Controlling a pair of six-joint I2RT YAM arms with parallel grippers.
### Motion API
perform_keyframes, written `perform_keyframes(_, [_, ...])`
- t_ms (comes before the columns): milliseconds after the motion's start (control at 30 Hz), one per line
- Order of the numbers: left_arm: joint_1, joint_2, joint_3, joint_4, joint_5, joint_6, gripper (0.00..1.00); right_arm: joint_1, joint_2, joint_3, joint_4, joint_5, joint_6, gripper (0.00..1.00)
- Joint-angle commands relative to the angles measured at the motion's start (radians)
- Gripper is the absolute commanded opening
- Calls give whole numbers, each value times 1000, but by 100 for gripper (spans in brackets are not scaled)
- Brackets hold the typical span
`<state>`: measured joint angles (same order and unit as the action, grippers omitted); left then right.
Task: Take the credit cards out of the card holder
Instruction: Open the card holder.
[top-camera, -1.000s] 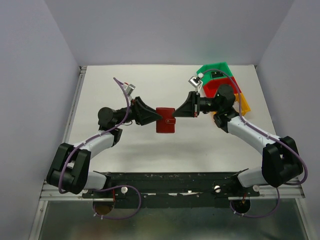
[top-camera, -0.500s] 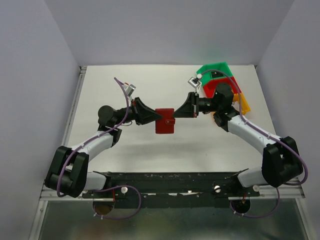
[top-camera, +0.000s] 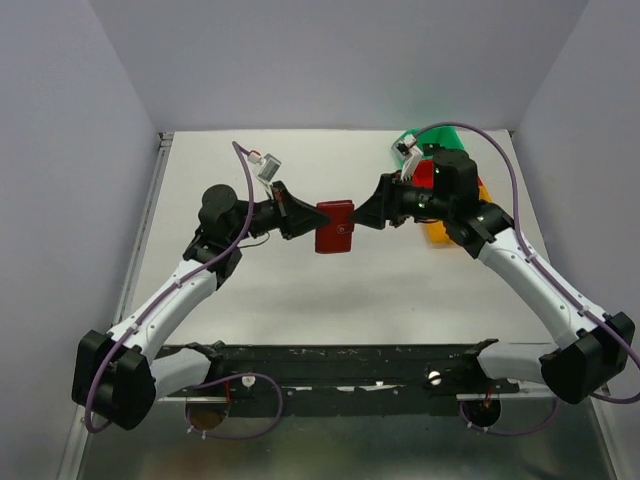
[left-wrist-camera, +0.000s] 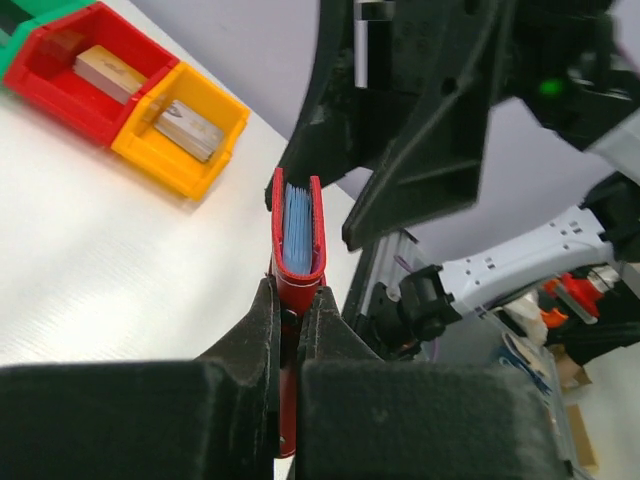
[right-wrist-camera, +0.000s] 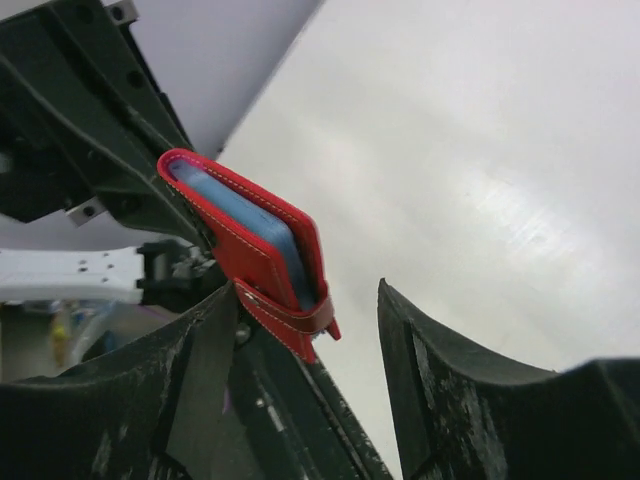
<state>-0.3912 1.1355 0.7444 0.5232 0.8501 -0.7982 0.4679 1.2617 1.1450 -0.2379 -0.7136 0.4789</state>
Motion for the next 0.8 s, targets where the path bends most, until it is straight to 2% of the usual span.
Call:
perform_keyframes(0, [-93,-17,150,-441,-323,191,0,113,-48,126,-303,480,-206,66])
perform_keyframes(167, [-162,0,233,-627,-560,111,0,225,-88,122,-308,849,-220,64])
perform_keyframes(367, [-199,4,283,-775,-770,-27,0,371,-101,99,-274,1104,-287,63])
perform_keyframes(600, [-236,17,331,-862,-887,-148,0,477,-16,150,-305,1151,-318,63])
perform_keyframes(767, [-262,26,357,-879,-911,-176,0,518,36,185,-299,1140,-306,64])
